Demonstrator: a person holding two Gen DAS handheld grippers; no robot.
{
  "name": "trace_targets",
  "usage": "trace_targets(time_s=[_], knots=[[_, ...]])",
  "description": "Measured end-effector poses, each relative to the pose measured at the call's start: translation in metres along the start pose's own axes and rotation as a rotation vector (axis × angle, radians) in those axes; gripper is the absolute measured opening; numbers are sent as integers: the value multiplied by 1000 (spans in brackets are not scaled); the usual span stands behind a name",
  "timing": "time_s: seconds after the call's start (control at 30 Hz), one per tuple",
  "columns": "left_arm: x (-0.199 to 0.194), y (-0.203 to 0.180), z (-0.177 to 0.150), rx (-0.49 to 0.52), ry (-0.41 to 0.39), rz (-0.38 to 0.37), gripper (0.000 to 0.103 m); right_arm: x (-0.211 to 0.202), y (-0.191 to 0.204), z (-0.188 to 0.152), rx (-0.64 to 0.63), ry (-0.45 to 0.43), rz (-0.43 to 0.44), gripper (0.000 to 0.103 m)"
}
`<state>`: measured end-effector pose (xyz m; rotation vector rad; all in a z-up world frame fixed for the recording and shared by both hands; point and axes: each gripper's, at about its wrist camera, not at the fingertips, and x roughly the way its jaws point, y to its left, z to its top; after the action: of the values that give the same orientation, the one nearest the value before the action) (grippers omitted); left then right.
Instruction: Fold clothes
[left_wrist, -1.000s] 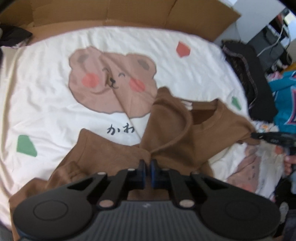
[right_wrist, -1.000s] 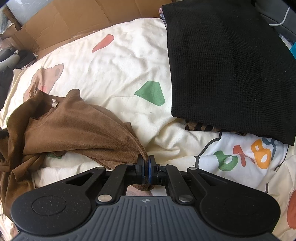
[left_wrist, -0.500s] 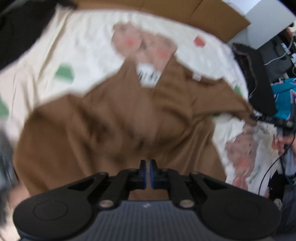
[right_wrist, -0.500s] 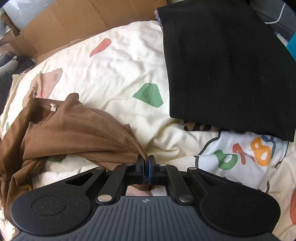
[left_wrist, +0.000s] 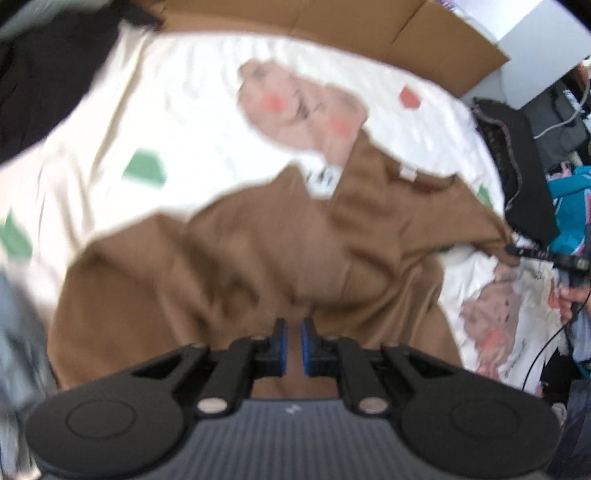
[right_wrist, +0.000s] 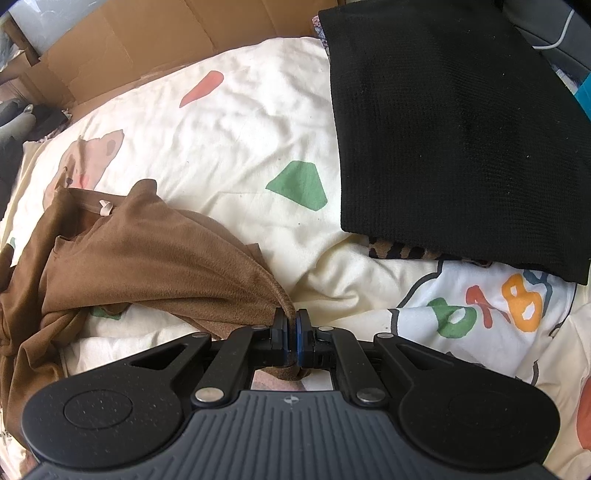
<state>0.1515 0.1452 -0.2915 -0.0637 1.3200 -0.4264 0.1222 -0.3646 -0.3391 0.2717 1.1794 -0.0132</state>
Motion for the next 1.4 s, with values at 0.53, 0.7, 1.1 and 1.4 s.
trace_targets(time_s=[0.53, 0.7, 1.1, 1.4], knots=[[72, -62, 87, 157, -11, -11, 20, 1, -1, -1, -6, 0, 5, 2], [95, -43, 85, 91, 51, -29, 45, 2, -1, -2, -10, 2, 6, 2], [111, -3, 48, -7, 200, -84, 54, 5, 1, -1, -27, 12, 0, 2], [84, -27, 47, 16, 129, -181, 47, 6, 2, 1, -44, 21, -7, 2]])
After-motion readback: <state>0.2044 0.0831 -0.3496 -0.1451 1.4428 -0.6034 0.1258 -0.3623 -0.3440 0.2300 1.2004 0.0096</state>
